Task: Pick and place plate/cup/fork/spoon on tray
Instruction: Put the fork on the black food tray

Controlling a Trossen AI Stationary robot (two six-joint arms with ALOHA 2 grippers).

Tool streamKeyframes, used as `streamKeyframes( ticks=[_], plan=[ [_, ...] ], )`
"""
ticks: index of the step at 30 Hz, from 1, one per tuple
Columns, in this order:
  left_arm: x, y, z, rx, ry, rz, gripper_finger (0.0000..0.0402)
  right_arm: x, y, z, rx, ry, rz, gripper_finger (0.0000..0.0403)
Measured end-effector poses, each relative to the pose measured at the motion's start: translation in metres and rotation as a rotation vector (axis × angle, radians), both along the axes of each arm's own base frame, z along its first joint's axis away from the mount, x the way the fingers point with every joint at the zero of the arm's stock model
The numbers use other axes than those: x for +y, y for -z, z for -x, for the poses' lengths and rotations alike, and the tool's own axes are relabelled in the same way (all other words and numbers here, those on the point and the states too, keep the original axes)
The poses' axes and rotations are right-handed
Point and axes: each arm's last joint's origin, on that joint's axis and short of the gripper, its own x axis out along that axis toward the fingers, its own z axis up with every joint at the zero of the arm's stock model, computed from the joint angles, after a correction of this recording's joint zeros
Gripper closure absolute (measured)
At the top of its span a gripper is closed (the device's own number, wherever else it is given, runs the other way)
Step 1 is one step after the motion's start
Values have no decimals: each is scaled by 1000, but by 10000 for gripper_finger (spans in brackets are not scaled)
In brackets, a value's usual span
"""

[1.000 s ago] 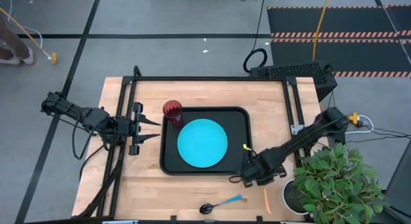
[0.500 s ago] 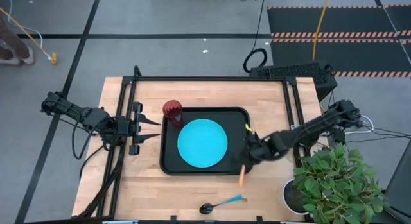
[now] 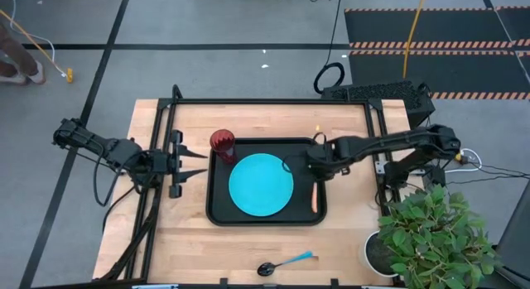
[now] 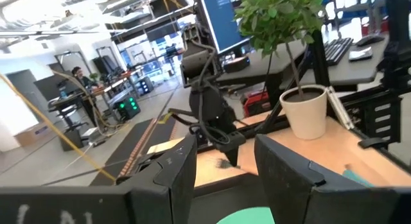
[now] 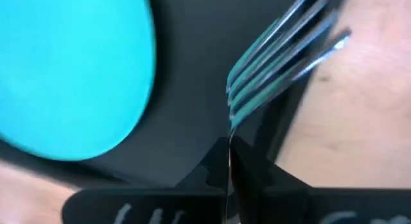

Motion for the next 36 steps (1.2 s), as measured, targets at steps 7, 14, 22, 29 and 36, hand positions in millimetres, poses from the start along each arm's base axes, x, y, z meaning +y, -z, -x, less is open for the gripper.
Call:
streamKeyframes(
  ticks=[7, 14, 22, 29, 36],
  plan=[
    [0, 0, 0, 2, -15, -18, 241, -13, 4, -3, 6, 1, 19, 403],
    [0, -1, 0, -5, -17, -14, 241, -24, 28, -23, 3, -75, 53, 403],
    [0, 2, 0, 20, -18, -9, 241, -33, 55, -35, 55, -155, 64, 391],
    [1, 2, 2, 19, -19, 25, 241, -40, 58, -37, 46, -201, 115, 335],
    [2, 2, 4, 27, -19, 32, 241, -42, 58, -38, 46, -227, 155, 269]
  ],
)
